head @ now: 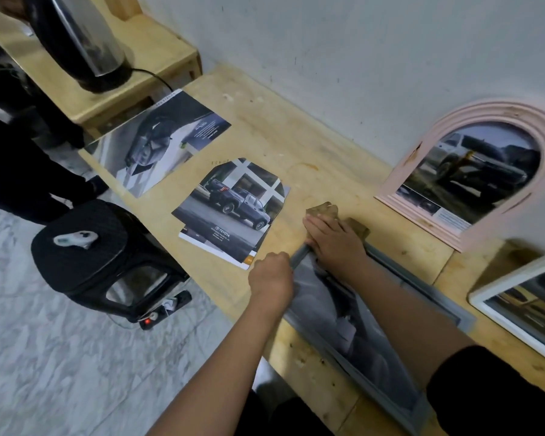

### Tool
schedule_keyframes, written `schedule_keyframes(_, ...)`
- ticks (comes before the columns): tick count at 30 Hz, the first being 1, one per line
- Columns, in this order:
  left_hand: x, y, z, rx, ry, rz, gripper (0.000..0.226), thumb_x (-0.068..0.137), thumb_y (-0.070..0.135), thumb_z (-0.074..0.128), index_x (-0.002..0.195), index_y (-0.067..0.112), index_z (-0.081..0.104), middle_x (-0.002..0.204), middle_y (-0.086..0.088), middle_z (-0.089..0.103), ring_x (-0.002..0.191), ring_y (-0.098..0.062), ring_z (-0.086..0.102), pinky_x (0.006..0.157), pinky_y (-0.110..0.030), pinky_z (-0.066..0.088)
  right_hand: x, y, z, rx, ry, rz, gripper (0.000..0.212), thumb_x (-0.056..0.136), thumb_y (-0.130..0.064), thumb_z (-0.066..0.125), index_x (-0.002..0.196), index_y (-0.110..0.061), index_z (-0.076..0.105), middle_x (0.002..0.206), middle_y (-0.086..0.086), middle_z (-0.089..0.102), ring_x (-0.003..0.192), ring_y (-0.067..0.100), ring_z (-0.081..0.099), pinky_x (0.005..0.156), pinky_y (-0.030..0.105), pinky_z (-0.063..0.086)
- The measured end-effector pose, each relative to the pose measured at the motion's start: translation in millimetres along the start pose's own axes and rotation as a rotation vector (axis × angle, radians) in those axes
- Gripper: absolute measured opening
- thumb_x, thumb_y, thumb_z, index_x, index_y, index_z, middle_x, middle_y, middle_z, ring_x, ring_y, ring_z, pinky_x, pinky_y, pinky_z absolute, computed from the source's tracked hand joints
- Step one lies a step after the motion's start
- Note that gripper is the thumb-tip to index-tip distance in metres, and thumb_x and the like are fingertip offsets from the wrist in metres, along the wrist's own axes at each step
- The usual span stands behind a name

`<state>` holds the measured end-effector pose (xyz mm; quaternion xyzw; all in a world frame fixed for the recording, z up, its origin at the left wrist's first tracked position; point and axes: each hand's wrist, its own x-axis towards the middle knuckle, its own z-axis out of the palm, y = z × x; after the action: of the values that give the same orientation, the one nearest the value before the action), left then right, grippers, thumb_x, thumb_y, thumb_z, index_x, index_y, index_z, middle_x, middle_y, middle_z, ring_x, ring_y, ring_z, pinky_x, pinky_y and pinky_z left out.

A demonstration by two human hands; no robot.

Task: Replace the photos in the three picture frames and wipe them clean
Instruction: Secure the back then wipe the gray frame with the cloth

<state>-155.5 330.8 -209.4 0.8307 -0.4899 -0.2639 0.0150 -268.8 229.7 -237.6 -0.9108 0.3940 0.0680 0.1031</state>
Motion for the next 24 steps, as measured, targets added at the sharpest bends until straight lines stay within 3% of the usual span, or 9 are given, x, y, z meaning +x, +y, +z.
schedule_keyframes(3, 4.8, -1.2, 0.3, 0.019, -0.025, -0.02, 0.023, 0.096, 0.024, 0.044, 0.113, 0.013, 0.056, 0.116, -0.012, 0.058, 0.107, -0.032, 0.055, 0.079, -0.034, 0.042, -1.1, 3.8, 2.6, 0.017, 0.055, 0.12, 0.051, 0.093, -0.032, 0.023, 0.131, -0.012, 0.052, 0.135, 0.002, 0.055, 0.123, 0.021, 0.051, 0.093, 0.041, 0.045)
schedule_keyframes(7, 3.6, 1.1, 2.6, 0.086, -0.029, -0.02, 0.025, 0.098, 0.02, 0.038, 0.115, 0.015, 0.056, 0.116, -0.011, 0.059, 0.107, -0.031, 0.057, 0.079, -0.032, 0.043, -1.0, 14.6, 5.1, 0.117, 0.123, 0.214, 0.046, 0.101, -0.028, 0.03, 0.146, -0.018, 0.026, 0.154, -0.005, 0.026, 0.138, 0.018, 0.028, 0.105, 0.041, 0.031)
schedule_keyframes(14, 7.7, 1.4, 0.5, 0.164, -0.082, -0.037, 0.028, 0.099, 0.023, 0.035, 0.12, 0.018, 0.053, 0.118, -0.01, 0.059, 0.109, -0.029, 0.056, 0.073, -0.03, 0.04, -25.4, 34.8, 7.2, 0.525, 0.318, 0.382, 0.039, 0.086, -0.023, 0.064, 0.124, -0.019, 0.061, 0.131, -0.003, 0.058, 0.117, 0.019, 0.055, 0.096, 0.032, 0.045)
schedule_keyframes(21, 8.7, 0.9, -3.6, 0.168, -0.112, -0.057, 0.028, 0.099, 0.029, 0.038, 0.119, 0.019, 0.056, 0.119, -0.01, 0.06, 0.11, -0.03, 0.056, 0.073, -0.031, 0.04, -51.0, 45.7, -0.1, 0.537, 0.243, 0.492, 0.035, 0.088, -0.024, 0.062, 0.123, -0.021, 0.061, 0.13, -0.003, 0.059, 0.118, 0.022, 0.054, 0.097, 0.037, 0.045)
schedule_keyframes(24, 8.7, 1.1, -2.9, 0.165, -0.118, -0.055, 0.03, 0.099, 0.031, 0.037, 0.118, 0.019, 0.057, 0.119, -0.011, 0.06, 0.109, -0.031, 0.056, 0.073, -0.031, 0.04, -65.6, 52.0, 1.5, 0.547, 0.255, 0.54, 0.033, 0.087, -0.024, 0.062, 0.121, -0.023, 0.063, 0.121, 0.003, 0.065, 0.109, 0.026, 0.059, 0.091, 0.042, 0.049)
